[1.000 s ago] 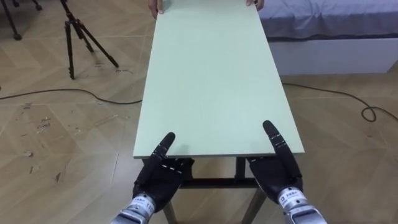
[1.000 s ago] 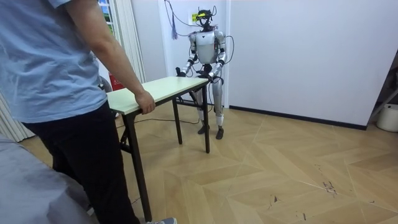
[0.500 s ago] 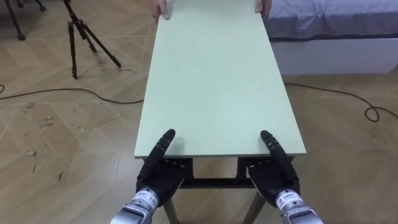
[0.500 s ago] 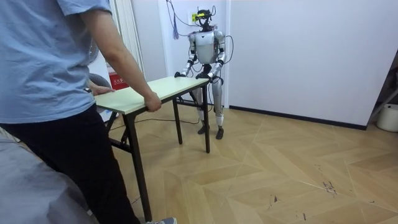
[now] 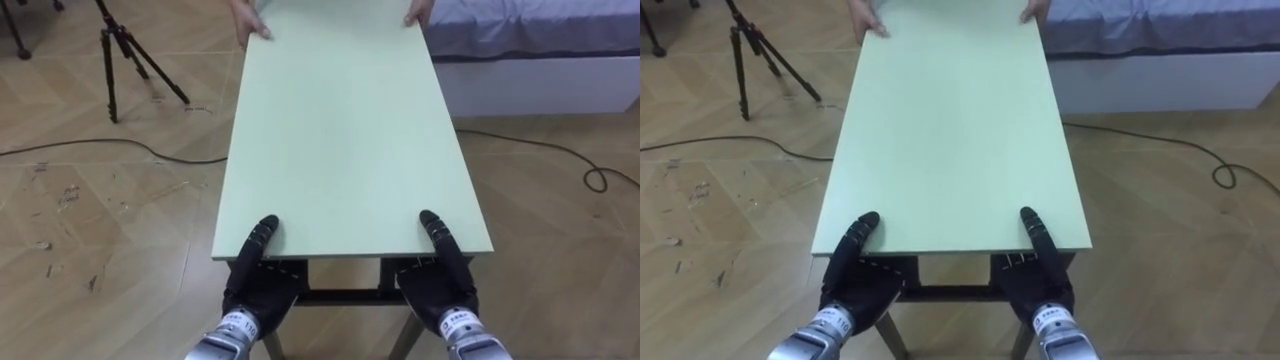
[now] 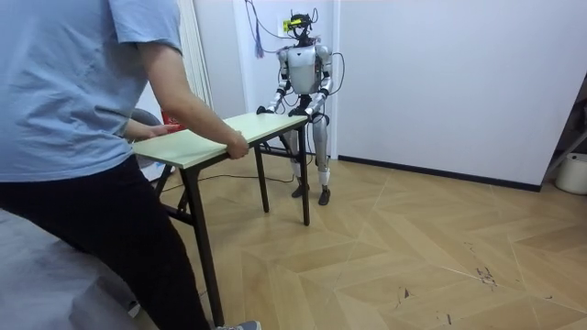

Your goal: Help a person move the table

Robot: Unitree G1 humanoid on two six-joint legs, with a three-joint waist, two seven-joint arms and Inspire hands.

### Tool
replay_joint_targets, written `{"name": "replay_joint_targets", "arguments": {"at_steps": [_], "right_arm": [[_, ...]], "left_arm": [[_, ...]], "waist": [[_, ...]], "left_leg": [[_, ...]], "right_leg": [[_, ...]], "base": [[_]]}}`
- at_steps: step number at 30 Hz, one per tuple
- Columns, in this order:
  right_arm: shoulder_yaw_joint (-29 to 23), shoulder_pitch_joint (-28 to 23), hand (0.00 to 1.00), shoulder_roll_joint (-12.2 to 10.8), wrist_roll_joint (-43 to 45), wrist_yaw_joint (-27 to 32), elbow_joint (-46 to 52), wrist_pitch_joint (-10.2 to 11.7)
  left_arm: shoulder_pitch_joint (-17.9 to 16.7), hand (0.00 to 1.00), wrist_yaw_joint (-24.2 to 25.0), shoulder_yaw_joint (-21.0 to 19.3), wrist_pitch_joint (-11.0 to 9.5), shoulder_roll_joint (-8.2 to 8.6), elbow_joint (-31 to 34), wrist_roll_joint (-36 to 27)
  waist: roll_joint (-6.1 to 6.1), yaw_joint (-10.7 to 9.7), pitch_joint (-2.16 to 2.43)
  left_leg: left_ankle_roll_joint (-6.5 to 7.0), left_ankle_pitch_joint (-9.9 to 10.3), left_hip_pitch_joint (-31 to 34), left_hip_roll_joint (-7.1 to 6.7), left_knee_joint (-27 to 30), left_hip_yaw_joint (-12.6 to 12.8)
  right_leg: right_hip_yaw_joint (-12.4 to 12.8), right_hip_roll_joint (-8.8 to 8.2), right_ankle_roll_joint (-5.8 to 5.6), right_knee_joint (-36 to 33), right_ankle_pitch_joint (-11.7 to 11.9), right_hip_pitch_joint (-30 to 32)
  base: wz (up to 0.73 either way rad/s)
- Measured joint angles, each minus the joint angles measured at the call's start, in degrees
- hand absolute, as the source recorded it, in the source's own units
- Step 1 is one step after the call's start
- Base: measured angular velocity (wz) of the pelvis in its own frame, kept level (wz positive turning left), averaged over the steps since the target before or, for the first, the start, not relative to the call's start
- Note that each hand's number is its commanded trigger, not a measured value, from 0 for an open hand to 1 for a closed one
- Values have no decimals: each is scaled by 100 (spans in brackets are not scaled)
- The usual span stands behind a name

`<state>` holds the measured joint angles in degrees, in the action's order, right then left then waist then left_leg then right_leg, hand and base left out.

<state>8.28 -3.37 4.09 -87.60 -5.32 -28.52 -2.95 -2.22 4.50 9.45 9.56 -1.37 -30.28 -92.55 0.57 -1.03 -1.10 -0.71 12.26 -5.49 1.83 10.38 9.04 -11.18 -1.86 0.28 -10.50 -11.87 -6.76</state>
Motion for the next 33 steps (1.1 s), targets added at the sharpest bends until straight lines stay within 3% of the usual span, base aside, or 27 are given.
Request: {"name": "replay_joint_targets", "arguments": {"at_steps": [13, 19, 22, 25, 26, 27, 28, 29, 30, 31, 32, 33], "right_arm": [[-21, 7, 100, -24, 32, 88, 69, 33], [11, -396, 100, -38, 95, 203, 750, 31], [37, -447, 100, -39, 121, 205, 802, 34], [78, -449, 100, -50, 115, 205, 890, 115], [113, -446, 100, -40, 126, 205, 892, 181], [157, -429, 100, -80, 185, 209, 906, 168], [246, -371, 100, -111, 247, 226, 943, 160], [464, -307, 100, -165, 286, 229, 1084, 249], [536, -431, 100, -172, 260, 197, 1159, 432], [561, -468, 100, -145, 228, 194, 1159, 490], [562, -467, 100, -124, 194, 180, 1164, 498], [551, -469, 100, -122, 121, 142, 1166, 508]], "left_arm": [[-103, 100, -166, -33, -42, 10, 234, 132], [-561, 100, -177, -33, -191, 52, 883, 400], [-676, 100, -147, -26, -218, 39, 997, 471], [-684, 100, -25, 3, -268, 37, 1016, 516], [-683, 100, -9, 51, -330, 41, 1017, 553], [-792, 100, 85, 114, -481, 44, 1088, 553], [-904, 100, 188, 67, -583, 44, 1187, 532], [-1117, 100, 413, -78, -711, 14, 1400, 468], [-1134, 100, 470, 7, -726, 77, 1335, 469], [-1127, 100, 447, 52, -710, 70, 1320, 457], [-1117, 100, 447, 104, -722, 54, 1343, 442], [-1087, 100, 476, 138, -763, 41, 1355, 450]], "waist": [[6, 5, 4], [15, -5, 10], [30, 37, 14], [51, 17, 26], [126, 15, 3], [294, 117, -18], [317, 139, -19], [193, 124, -20], [298, -10, -13], [292, -51, -13], [254, -122, -31], [210, -170, -37]], "left_leg": [[0, 0, -8, -4, -15, 29], [1, -1, -34, -6, -83, -2], [1, -1, -114, 0, -100, -317], [2, -2, -127, -6, -120, -361], [13, -26, -226, 129, -188, -691], [6, -23, -279, 359, -218, -1272], [-3, -19, -231, 424, -200, -1349], [-152, 57, -134, 387, -156, -1321], [-275, 161, -175, 499, -206, -1049], [-330, 122, -209, 521, -250, -850], [-337, 55, -209, 537, -310, -422], [-323, 34, -184, 535, -295, -201]], "right_leg": [[21, -2, 0, -7, 0, 8], [66, 9, 0, -21, 0, 29], [79, 29, 0, -152, 0, 47], [28, 24, 0, -192, 0, 45], [-41, 83, -8, -752, -26, 330], [306, 370, 115, -782, -161, 795], [456, 471, 250, -353, -16, 985], [355, 355, 336, 286, 1234, 1251], [199, 344, 270, 77, 1042, 1198], [133, 328, 263, 51, 1007, 1148], [83, 321, 260, 49, 1004, 1106], [76, 321, 230, 49, 985, 1103]], "base": [[0], [-1], [-11], [2], [-41], [-69], [-87], [-6], [36], [74], [46], [38]]}}
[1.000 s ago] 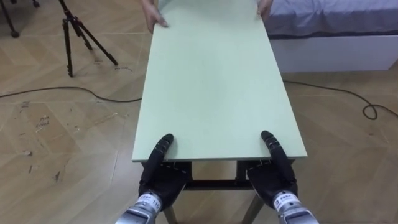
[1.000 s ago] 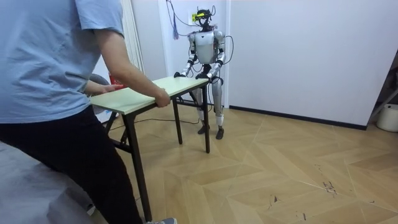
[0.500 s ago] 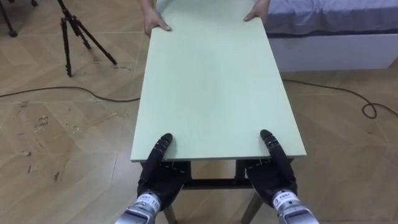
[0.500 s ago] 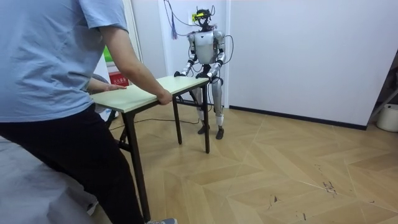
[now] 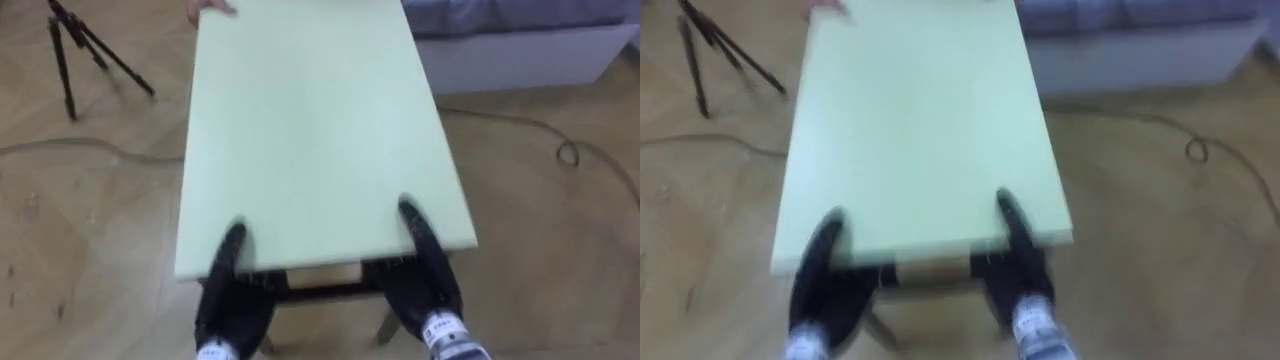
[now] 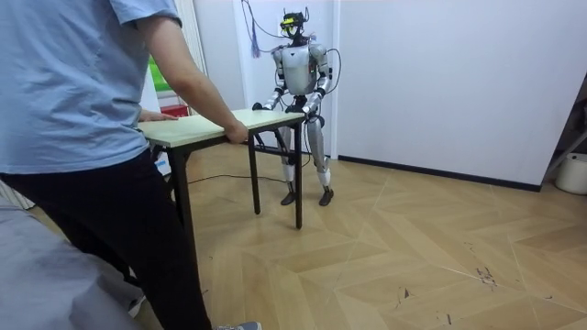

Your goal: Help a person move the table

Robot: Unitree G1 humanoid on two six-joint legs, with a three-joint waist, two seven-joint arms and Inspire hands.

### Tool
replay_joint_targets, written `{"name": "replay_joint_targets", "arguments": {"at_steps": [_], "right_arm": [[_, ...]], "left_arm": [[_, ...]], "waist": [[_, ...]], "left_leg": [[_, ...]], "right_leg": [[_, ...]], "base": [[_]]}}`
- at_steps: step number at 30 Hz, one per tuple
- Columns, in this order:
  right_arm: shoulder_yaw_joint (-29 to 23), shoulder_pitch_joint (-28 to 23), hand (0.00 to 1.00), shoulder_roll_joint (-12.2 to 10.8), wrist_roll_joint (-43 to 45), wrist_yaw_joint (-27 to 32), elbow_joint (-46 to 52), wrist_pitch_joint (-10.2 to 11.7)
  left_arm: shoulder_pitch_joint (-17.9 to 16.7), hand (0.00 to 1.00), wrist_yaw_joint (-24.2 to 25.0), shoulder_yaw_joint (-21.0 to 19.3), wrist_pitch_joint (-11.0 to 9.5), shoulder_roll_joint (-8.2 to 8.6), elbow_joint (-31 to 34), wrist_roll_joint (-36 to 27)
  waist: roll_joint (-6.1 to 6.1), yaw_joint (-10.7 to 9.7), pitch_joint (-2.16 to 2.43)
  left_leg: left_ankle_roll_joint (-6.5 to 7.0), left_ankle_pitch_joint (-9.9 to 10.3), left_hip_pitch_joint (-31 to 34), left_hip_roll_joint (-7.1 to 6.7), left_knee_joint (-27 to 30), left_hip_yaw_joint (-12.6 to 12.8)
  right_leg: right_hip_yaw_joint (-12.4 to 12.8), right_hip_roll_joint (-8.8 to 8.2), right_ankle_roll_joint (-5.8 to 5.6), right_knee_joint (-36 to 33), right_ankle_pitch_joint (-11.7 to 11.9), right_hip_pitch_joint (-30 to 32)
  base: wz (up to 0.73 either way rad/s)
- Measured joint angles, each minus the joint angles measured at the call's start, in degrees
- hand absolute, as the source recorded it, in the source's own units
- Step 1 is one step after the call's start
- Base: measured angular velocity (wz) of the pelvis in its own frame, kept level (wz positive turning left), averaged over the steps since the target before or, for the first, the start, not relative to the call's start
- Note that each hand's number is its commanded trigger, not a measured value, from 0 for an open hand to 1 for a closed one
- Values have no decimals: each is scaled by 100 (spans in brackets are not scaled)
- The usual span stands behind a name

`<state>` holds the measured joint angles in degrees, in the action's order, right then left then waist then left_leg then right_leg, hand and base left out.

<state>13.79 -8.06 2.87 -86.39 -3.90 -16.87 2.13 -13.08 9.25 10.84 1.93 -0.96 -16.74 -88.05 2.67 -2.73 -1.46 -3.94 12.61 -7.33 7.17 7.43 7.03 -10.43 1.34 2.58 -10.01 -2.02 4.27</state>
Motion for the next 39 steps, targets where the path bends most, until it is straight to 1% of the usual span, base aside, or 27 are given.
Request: {"name": "replay_joint_targets", "arguments": {"at_steps": [2, 3, 7, 8, 9, 10, 12, 17, 18, 20, 23, 25, 26, 27, 28, 29, 30, 31, 32, 33, 34, 35, 36, 37, 38, 39], "right_arm": [[6, -16, 100, 9, -94, -29, 3, 31], [4, -14, 100, 51, -93, -29, 4, 46], [13, -9, 100, 49, -108, -29, 8, 52], [13, -10, 100, 51, -109, -28, 8, 61], [14, -15, 100, 56, -119, -28, 8, 66], [15, -25, 100, 64, -121, -29, 9, 68], [125, -43, 100, 50, -132, -28, 8, 139], [274, -95, 100, 77, -112, -27, 8, 247], [329, -104, 100, 99, -127, -28, 8, 297], [387, -126, 100, 103, -195, -30, 9, 340], [476, -144, 100, 209, -394, -97, 9, 348], [491, -169, 100, 215, -438, -103, 8, 334], [516, -194, 100, 205, -481, -103, 8, 327], [530, -243, 100, 186, -531, -109, 8, 335], [531, -259, 100, 191, -530, -109, 8, 335], [531, -274, 100, 216, -529, -109, 8, 332], [531, -285, 100, 247, -518, -110, 7, 331], [532, -294, 100, 247, -519, -110, 6, 331], [531, -345, 100, 245, -516, -137, 6, 341], [529, -382, 100, 260, -496, -169, 9, 348], [530, -392, 100, 269, -461, -170, 9, 346], [530, -405, 100, 303, -378, -186, 9, 333], [526, -389, 100, 337, -325, -217, 13, 332], [521, -384, 100, 352, -317, -230, 41, 333], [524, -386, 100, 406, -324, -233, 137, 336], [519, -382, 100, 420, -335, -233, 164, 342]], "left_arm": [[53, 100, 3, 83, -46, -54, 4, -2], [52, 100, 16, 106, -74, -46, 7, -8], [59, 100, 16, 138, -173, -45, 20, -4], [58, 100, 15, 181, -231, -42, 21, -7], [57, 100, 13, 220, -276, -38, 20, -7], [54, 100, 13, 245, -315, -40, 20, -6], [29, 100, 15, 317, -512, -60, 20, 5], [-65, 100, 31, 432, -689, -118, 20, 6], [-77, 100, 30, 449, -709, -157, 20, -10], [-96, 100, 30, 469, -726, -178, 20, 5], [-101, 100, 31, 514, -724, -244, 56, -3], [-118, 100, 31, 526, -716, -252, 57, -5], [-124, 100, 31, 559, -716, -292, 56, -19], [-125, 100, 30, 602, -716, -338, 46, -18], [-126, 100, 29, 621, -716, -353, 42, -18], [-152, 100, 29, 633, -715, -347, 42, -18], [-168, 100, 29, 644, -721, -328, 42, -18], [-173, 100, 31, 651, -725, -332, 43, -24], [-184, 100, 29, 673, -727, -385, 37, -31], [-218, 100, 29, 705, -727, -403, 38, -112], [-254, 100, 29, 732, -731, -401, 39, -151], [-338, 100, 30, 754, -716, -379, 40, -181], [-354, 100, 31, 750, -676, -389, 42, -190], [-348, 100, 32, 742, -650, -398, 64, -198], [-348, 100, 28, 741, -622, -405, 143, -226], [-343, 100, 27, 742, -612, -410, 174, -221]], "waist": [[-55, 19, 8], [-70, 39, 17], [-90, 35, 15], [-94, 21, 14], [-94, 5, 13], [-98, 0, 14], [-112, 20, 11], [-115, 23, 12], [-125, 27, 9], [-153, 63, 10], [-224, 158, 35], [-235, 194, 34], [-267, 192, 38], [-327, 277, 40], [-335, 314, 38], [-289, 413, 33], [-228, 482, 24], [-222, 490, 20], [-218, 494, 21], [-195, 503, 18], [-154, 507, 24], [-55, 506, 53], [-22, 464, 63], [-15, 431, 65], [3, 310, 56], [13, 274, 46]], "left_leg": [[5, 4, 1, -22, -6, 65], [7, 3, -3, -61, 6, 73], [34, -4, 8, -153, 13, 134], [64, -22, 18, -186, 28, 189], [65, -22, 18, -203, 30, 216], [73, -18, 14, -204, 30, 218], [96, -9, -9, -194, 30, 219], [101, -12, -12, -187, 54, 218], [101, -12, -7, -186, 87, 218], [100, -11, -1, -178, 96, 218], [89, 26, 173, -155, 247, 214], [46, 133, 318, -81, 570, 202], [-7, 208, 495, -27, 997, 190], [-19, 214, 770, 30, 1610, 165], [-19, 213, 916, 83, 1949, 148], [-29, 202, 1291, 244, 2743, 58], [-43, 78, 1631, 415, 3447, -27], [-40, -36, 1790, 469, 3708, -54], [-16, -290, 2006, 555, 4106, -76], [1, -526, 2167, 636, 4456, -74], [-14, -586, 2215, 651, 4703, -75], [-9, -616, 2194, 637, 5206, -55], [-13, -615, 2054, 569, 5362, 18], [-22, -610, 1970, 540, 5327, 59], [-57, -570, 1750, 491, 5093, 76], [-199, -159, 1477, 452, 4744, 60]], "right_leg": [[-30, -8, -32, 1, -24, -3], [-65, -21, -34, 0, -25, -6], [-62, -78, -77, -3, -59, -5], [-63, -117, -100, -16, -81, -5], [-57, -139, -122, -57, -112, 6], [-58, -141, -124, -75, -121, 6], [-58, -125, -112, -85, -115, 0], [-77, -130, -100, -125, -118, -6], [-77, -135, -91, -156, -132, -5], [-68, -126, -80, -177, -144, 5], [-70, -128, -36, -285, -172, 163], [-85, -100, 15, -404, -219, 223], [-101, -100, 61, -537, -315, 277], [-102, -104, 133, -604, -376, 312], [-107, -90, 169, -622, -398, 320], [-141, -16, 253, -670, -425, 317], [-161, 62, 323, -736, -463, 328], [-189, 83, 352, -775, -505, 347], [-234, 110, 388, -777, -574, 347], [-245, 144, 446, -778, -594, 350], [-260, 165, 474, -781, -601, 352], [-414, 168, 519, -790, -618, 356], [-450, 199, 588, -841, -616, 386], [-504, 199, 654, -893, -582, 445], [-554, 243, 657, -984, -586, 548], [-615, 270, 692, -1040, -573, 623]], "base": [[11], [-6], [-1], [9], [11], [8], [0], [1], [0], [0], [0], [2], [6], [0], [-14], [-27], [-20], [0], [11], [5], [-16], [-15], [0], [33], [40], [30]]}}
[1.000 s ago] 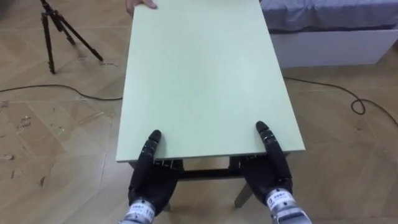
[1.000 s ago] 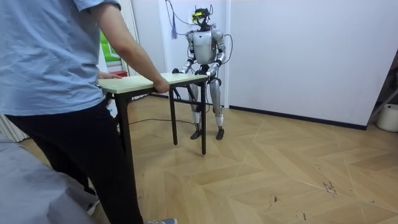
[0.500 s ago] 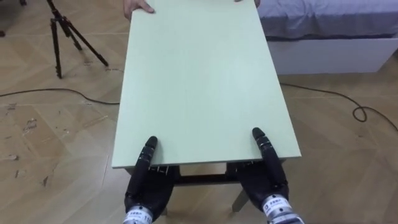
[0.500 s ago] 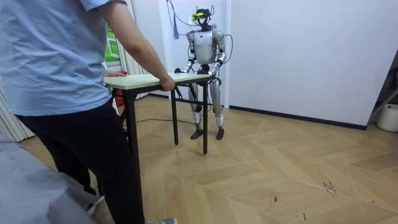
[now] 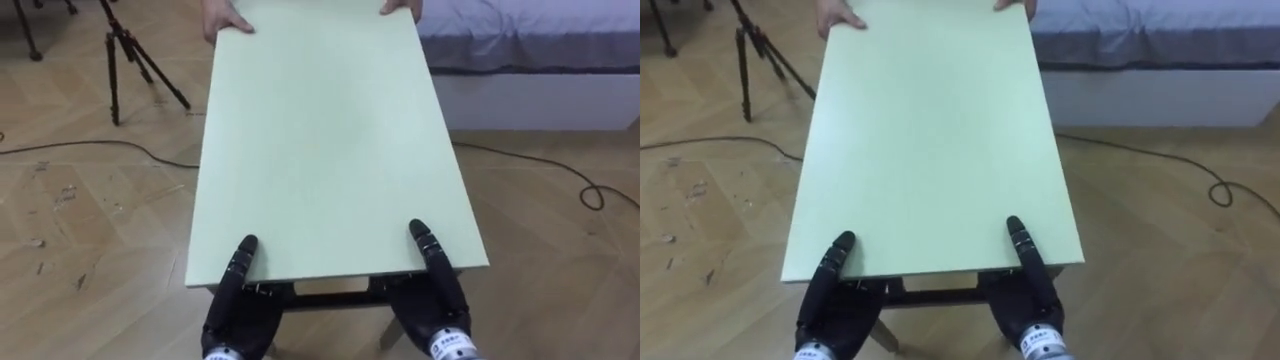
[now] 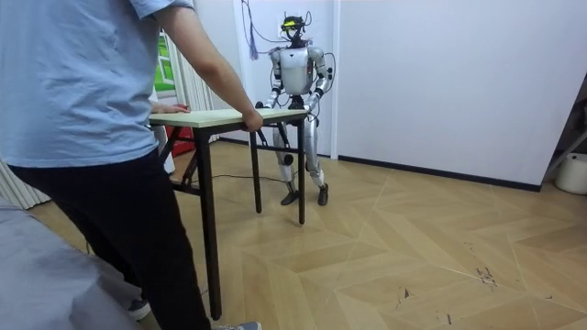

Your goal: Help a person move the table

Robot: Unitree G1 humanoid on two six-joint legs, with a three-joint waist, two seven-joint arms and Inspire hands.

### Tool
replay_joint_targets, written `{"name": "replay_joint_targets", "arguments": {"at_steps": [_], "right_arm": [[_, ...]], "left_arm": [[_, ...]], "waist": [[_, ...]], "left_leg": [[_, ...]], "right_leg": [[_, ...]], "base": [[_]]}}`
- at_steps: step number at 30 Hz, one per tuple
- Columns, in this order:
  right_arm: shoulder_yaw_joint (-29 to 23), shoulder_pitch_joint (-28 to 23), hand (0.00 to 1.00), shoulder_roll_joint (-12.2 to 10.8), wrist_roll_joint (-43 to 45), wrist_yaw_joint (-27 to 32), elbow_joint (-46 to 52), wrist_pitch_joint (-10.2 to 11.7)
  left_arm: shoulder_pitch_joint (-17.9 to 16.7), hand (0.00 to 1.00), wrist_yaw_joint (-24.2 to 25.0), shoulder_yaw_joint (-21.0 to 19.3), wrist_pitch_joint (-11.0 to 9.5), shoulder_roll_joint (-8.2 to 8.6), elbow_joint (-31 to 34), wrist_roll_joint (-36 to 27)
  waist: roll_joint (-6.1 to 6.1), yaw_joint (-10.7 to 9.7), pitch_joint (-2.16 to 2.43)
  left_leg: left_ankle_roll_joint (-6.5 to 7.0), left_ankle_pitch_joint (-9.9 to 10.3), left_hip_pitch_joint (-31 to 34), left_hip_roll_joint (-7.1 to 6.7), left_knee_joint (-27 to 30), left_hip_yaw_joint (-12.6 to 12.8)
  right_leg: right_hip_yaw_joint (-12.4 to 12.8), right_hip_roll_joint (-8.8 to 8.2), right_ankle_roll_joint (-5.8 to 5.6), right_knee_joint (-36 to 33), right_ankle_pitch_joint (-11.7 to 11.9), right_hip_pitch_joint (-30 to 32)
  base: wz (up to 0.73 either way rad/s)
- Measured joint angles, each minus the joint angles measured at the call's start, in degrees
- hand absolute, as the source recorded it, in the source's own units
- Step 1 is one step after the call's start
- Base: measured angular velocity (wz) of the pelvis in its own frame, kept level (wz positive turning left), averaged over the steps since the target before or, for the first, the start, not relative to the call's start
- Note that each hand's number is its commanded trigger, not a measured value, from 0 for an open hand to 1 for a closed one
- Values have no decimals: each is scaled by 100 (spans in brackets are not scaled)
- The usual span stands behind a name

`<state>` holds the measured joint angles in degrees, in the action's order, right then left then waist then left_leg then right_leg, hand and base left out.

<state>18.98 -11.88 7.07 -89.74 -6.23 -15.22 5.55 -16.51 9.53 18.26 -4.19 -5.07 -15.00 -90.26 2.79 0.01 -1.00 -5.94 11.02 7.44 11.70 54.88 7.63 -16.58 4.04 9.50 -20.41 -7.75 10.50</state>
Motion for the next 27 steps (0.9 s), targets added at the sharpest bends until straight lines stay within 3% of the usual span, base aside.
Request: {"name": "replay_joint_targets", "arguments": {"at_steps": [1, 3, 6, 8, 9, 10, 12, 13, 14, 16, 17, 18, 19, 20, 21, 22, 24, 25, 27], "right_arm": [[0, 3, 100, 7, -1, 0, 11, 0], [3, 59, 100, 31, 14, -2, 46, 18], [-17, 256, 100, 34, -4, -45, 51, 116], [-69, 367, 100, 33, 0, -64, 50, 127], [-128, 376, 100, 3, 8, -71, 47, 114], [-145, 366, 100, -3, 10, -72, 48, 99], [-256, 347, 100, -1, 134, -80, 55, -12], [-272, 338, 100, 3, 154, -81, 56, -36], [-310, 329, 100, 38, 176, -80, 55, -112], [-360, 328, 100, 75, 243, -80, 58, -208], [-444, 315, 100, 71, 298, -74, 58, -306], [-527, 185, 100, 46, 385, -73, 65, -365], [-568, 90, 100, 28, 383, -73, 92, -373], [-605, -97, 100, 19, 326, -62, 191, -375], [-601, -171, 100, 18, 234, -33, 236, -379], [-597, -193, 100, 15, 232, -31, 249, -377], [-541, -201, 100, 14, 220, -18, 294, -325], [-503, -194, 100, 13, 214, -18, 308, -286], [-438, -112, 100, -13, 197, -10, 383, -231]], "left_arm": [[3, 100, 0, 0, 0, -2, 1, -6], [58, 100, -1, -1, -1, -6, 21, -17], [305, 100, -9, 2, -64, 9, 23, -19], [457, 100, -19, 2, -126, 9, 23, -27], [518, 100, -49, 6, -126, 2, 21, -26], [523, 100, -60, 6, -125, 5, 18, -27], [473, 100, -64, 52, -104, 31, 15, -27], [443, 100, -64, 56, -92, 45, 16, -35], [390, 100, -64, 58, -65, 68, 15, -71], [348, 100, -64, 81, -6, 58, 14, -201], [326, 100, -65, 92, 13, 33, 9, -259], [309, 100, -118, 115, 59, 15, -3, -249], [307, 100, -169, 148, 90, -11, -2, -240], [305, 100, -205, 231, 132, -84, 4, -234], [296, 100, -221, 241, 163, -100, 20, -222], [292, 100, -222, 239, 165, -106, 20, -192], [273, 100, -222, 200, 167, -78, 61, -150], [273, 100, -222, 181, 165, -78, 86, -137], [273, 100, -225, 109, 129, -86, 216, -130]], "waist": [[17, -6, -10], [133, -139, -60], [261, -303, -76], [266, -316, -74], [260, -339, -69], [247, -350, -69], [214, -473, -66], [187, -484, -54], [121, -473, -19], [77, -485, -14], [70, -500, -20], [7, -581, -24], [-42, -607, -12], [-140, -601, 23], [-212, -565, 33], [-231, -556, 37], [-261, -277, 30], [-287, -228, 28], [-408, -107, 32]], "left_leg": [[-28, 179, -110, -18, -173, -29], [-59, 850, -429, -77, -942, -158], [43, 1432, -611, -185, -2080, -157], [190, 1525, -579, -372, -2554, -159], [341, 1526, -519, -463, -2738, -146], [391, 1475, -481, -541, -2761, -127], [582, 1258, -386, -877, -2805, -105], [637, 1190, -370, -954, -2842, -54], [745, 1056, -304, -1115, -2917, 42], [926, 859, -167, -1231, -2958, 161], [1034, 772, -51, -1230, -2935, 282], [1095, 690, -49, -1199, -2934, 527], [1115, 649, -48, -1192, -2946, 624], [1171, 587, -25, -1176, -2984, 782], [1177, 474, 10, -1167, -3019, 928], [1198, 423, 28, -1170, -3027, 976], [1252, 265, 180, -1173, -3037, 1161], [1260, 223, 236, -1171, -3043, 1215], [1282, 21, 556, -1169, -3028, 1364]], "right_leg": [[-66, -3, 28, -10, 17, 20], [-271, -15, 61, -28, 83, 167], [-446, -101, 66, -29, 321, 616], [-445, -215, 52, -4, 519, 906], [-443, -296, 13, 105, 668, 978], [-425, -338, -42, 182, 751, 974], [-321, -563, -160, 437, 1126, 960], [-271, -617, -201, 498, 1239, 960], [-129, -700, -338, 698, 1494, 964], [52, -804, -1097, 1047, 1860, 964], [171, -919, -1386, 746, 1853, 1073], [327, -1156, -1193, -444, 1231, 1286], [367, -1301, -1147, -1086, 893, 1344], [422, -1550, -1095, -2261, 336, 1359], [576, -1710, -1165, -3127, 7, 1219], [640, -1774, -1189, -3415, -91, 1093], [877, -1947, -1259, -3991, -181, 366], [942, -1968, -1282, -3974, -183, 133], [1039, -1977, -1358, -3267, -151, -680]], "base": [[5], [18], [26], [4], [4], [11], [2], [-13], [-21], [-12], [36], [58], [78], [58], [37], [-5], [-41], [-42], [-24]]}}
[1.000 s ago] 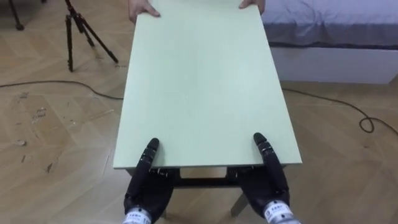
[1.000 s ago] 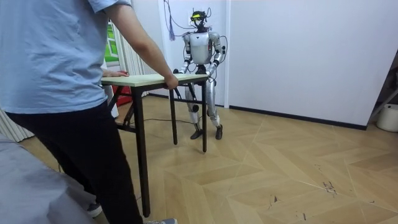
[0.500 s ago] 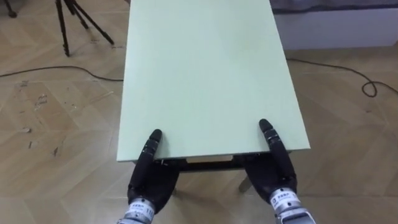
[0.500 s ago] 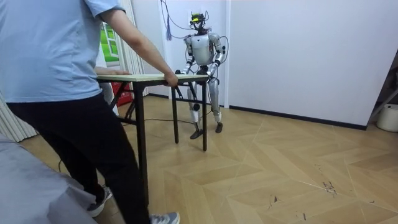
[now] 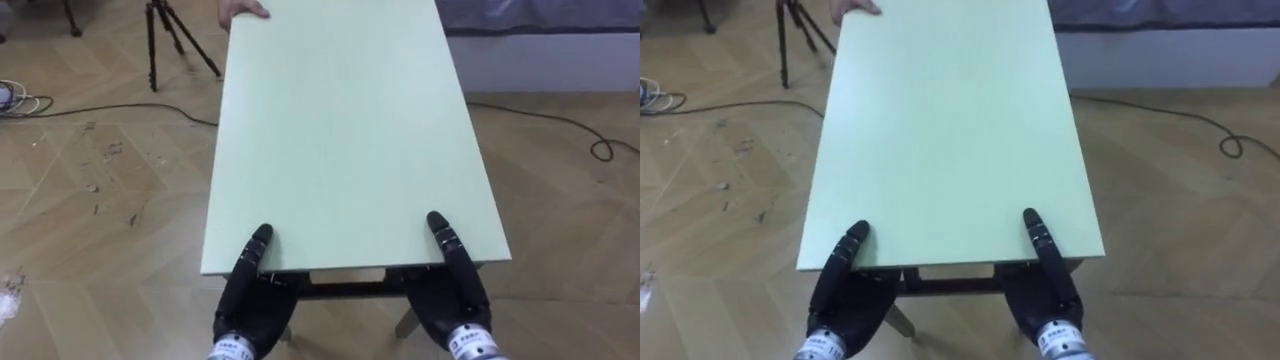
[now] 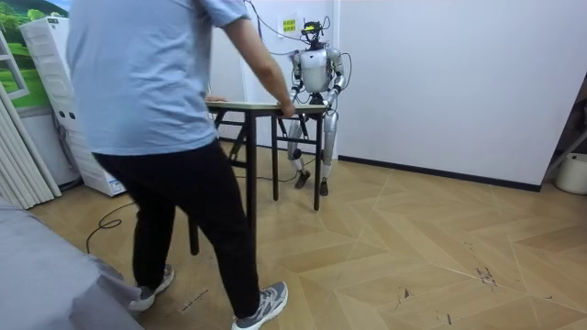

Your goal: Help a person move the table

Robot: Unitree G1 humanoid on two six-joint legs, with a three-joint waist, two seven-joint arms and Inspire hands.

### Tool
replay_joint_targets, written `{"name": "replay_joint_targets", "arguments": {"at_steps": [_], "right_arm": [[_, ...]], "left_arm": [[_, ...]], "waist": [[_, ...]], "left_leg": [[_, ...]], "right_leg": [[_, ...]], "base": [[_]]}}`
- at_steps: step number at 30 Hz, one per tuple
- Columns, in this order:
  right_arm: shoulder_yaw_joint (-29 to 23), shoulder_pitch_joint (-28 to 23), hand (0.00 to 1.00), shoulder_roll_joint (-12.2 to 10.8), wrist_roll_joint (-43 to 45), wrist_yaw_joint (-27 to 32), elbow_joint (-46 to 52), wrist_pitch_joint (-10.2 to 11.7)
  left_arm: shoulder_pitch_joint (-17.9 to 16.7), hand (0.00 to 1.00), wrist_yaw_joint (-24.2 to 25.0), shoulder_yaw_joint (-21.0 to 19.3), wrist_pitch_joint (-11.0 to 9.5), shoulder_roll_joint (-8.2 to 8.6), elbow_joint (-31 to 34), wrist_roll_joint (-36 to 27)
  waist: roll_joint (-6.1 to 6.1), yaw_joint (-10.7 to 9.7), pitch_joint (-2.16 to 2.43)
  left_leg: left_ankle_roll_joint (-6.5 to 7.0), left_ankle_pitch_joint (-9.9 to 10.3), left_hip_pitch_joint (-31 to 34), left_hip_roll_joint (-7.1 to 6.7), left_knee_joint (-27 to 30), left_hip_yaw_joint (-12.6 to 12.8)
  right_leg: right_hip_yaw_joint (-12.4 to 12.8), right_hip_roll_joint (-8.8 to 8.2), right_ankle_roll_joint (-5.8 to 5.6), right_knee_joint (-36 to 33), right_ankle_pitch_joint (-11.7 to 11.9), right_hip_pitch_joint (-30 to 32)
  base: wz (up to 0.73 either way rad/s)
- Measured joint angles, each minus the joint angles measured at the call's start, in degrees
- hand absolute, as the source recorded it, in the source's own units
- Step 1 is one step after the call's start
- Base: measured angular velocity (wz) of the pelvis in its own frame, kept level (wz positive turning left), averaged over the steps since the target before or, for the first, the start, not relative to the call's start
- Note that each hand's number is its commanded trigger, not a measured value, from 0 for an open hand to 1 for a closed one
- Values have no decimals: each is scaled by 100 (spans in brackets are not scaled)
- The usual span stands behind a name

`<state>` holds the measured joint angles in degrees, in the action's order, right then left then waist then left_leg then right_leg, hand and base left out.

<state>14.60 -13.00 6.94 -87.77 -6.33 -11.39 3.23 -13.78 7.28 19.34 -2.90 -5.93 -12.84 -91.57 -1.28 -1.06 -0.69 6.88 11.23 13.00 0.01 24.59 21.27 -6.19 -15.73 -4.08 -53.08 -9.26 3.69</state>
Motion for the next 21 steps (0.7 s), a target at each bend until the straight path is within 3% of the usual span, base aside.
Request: {"name": "replay_joint_targets", "arguments": {"at_steps": [1, 2, 3, 5, 6, 7, 9, 10, 12, 13, 16, 17, 18, 19, 20, 21], "right_arm": [[13, 30, 100, 4, -1, 12, 38, 0], [20, 93, 100, 6, 13, 33, 93, 0], [24, 137, 100, 1, 18, 32, 96, 11], [43, 173, 100, -46, 7, 11, 97, 9], [58, 195, 100, -115, 14, 9, 93, 4], [67, 203, 100, -177, 15, 9, 83, 4], [118, 226, 100, -271, -25, 18, 72, 16], [118, 226, 100, -281, -51, 28, 70, 16], [100, 236, 100, -335, -174, 37, 5, 13], [97, 221, 100, -336, -203, 40, -12, -2], [86, 208, 100, -321, -240, 40, -69, -23], [86, 206, 100, -293, -245, 40, -70, -33], [84, 206, 100, -250, -256, 40, -69, -48], [78, 208, 100, -232, -245, 38, -68, -52], [56, 208, 100, -219, -240, 38, -85, -53], [89, 237, 100, -212, -216, 39, -176, -75]], "left_arm": [[0, 100, -1, -24, -7, -8, 54, 0], [0, 100, -1, -60, -30, 6, 132, 3], [3, 100, -1, -69, -49, -9, 176, 17], [0, 100, -4, -73, -78, -87, 292, 101], [-2, 100, -6, -118, -112, -174, 378, 116], [6, 100, -6, -147, -131, -207, 402, 120], [101, 100, -29, -215, -116, -266, 402, 145], [128, 100, -50, -216, -116, -268, 401, 170], [182, 100, -89, -220, -118, -254, 401, 218], [181, 100, -106, -218, -117, -254, 400, 241], [163, 100, -152, -211, -106, -254, 369, 296], [137, 100, -152, -207, -103, -251, 370, 305], [105, 100, -151, -184, -111, -220, 373, 320], [89, 100, -151, -154, -127, -193, 373, 325], [71, 100, -151, -131, -164, -172, 360, 326], [-43, 100, -146, -128, -245, -153, 347, 255]], "waist": [[-47, 23, -14], [-91, 55, -32], [-103, 128, -39], [-173, 295, -49], [-305, 348, -46], [-344, 337, -47], [-386, 286, -52], [-376, 288, -56], [-289, 305, -66], [-276, 307, -62], [-66, 321, -60], [25, 352, -56], [130, 396, -32], [184, 423, -24], [181, 486, -41], [132, 672, -66]], "left_leg": [[-1, -55, 94, 0, 13, 36], [-17, -184, 275, 24, 43, 85], [-41, -347, 412, 100, 4, 119], [-108, -557, 603, 270, -57, 145], [-154, -700, 758, 346, -91, 123], [-169, -756, 823, 365, -91, 97], [-200, -1016, 1098, 571, -90, -7], [-207, -1078, 1157, 633, -86, -31], [-293, -1345, 1315, 882, -223, -182], [-312, -1451, 1305, 915, -322, -217], [-439, -2065, 1201, 1044, -991, -386], [-624, -2385, 1083, 1067, -1418, -427], [-1029, -2690, 1000, 1100, -1784, -504], [-1214, -2776, 990, 1120, -1875, -567], [-1228, -2655, 995, 1112, -1611, -613], [-793, -2082, 1004, 1095, -770, -652]], "right_leg": [[18, 4, -9, 308, 2, -178], [70, 86, -212, 997, -519, -413], [80, 208, -235, 1480, -767, -480], [153, 394, -226, 2084, -987, -494], [152, 488, -182, 2489, -1146, -523], [140, 544, -168, 2684, -1198, -559], [71, 812, -60, 3113, -1297, -554], [13, 880, -25, 3186, -1315, -547], [-218, 1180, 157, 3343, -1277, -454], [-252, 1238, 197, 3343, -1253, -432], [-344, 1556, 385, 3317, -1085, -254], [-362, 1662, 472, 3317, -998, -164], [-388, 1764, 562, 3320, -908, -64], [-439, 1799, 601, 3311, -875, -4], [-625, 1665, 659, 3215, -854, 102], [-911, 1445, 681, 3180, -817, 102]], "base": [[-20], [-26], [-33], [-52], [-43], [-15], [5], [3], [4], [6], [5], [-6], [-7], [-13], [-49], [-65]]}}
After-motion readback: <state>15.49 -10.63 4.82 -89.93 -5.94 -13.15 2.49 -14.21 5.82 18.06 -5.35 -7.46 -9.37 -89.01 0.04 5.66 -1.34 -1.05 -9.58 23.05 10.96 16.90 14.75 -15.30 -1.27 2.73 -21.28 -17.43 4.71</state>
